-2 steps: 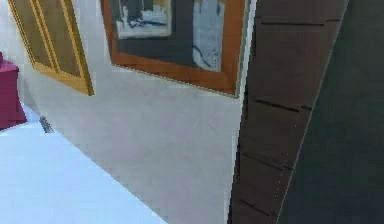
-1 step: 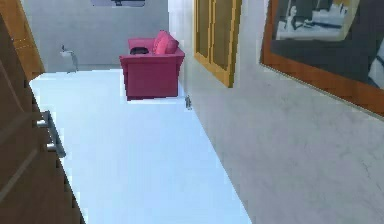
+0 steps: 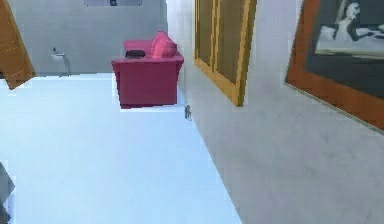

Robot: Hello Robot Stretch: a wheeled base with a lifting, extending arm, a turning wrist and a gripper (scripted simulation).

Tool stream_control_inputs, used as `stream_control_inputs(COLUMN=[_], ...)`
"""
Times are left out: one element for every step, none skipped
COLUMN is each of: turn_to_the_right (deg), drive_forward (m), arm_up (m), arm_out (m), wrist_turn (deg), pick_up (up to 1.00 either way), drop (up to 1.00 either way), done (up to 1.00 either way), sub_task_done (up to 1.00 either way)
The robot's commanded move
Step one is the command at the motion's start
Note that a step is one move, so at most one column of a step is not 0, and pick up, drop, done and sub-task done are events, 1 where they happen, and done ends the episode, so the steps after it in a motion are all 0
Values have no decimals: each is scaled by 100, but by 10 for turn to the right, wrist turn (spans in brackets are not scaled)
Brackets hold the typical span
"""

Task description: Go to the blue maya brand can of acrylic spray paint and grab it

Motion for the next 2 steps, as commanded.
stream_control_inputs(turn_to_the_right=[-150, 0], drive_forward=[0, 85], arm_up=[0, 0], arm_out=[0, 0], wrist_turn=[0, 0], pick_up=[0, 0], drop=[0, 0], done=[0, 0], sub_task_done=[0, 0])
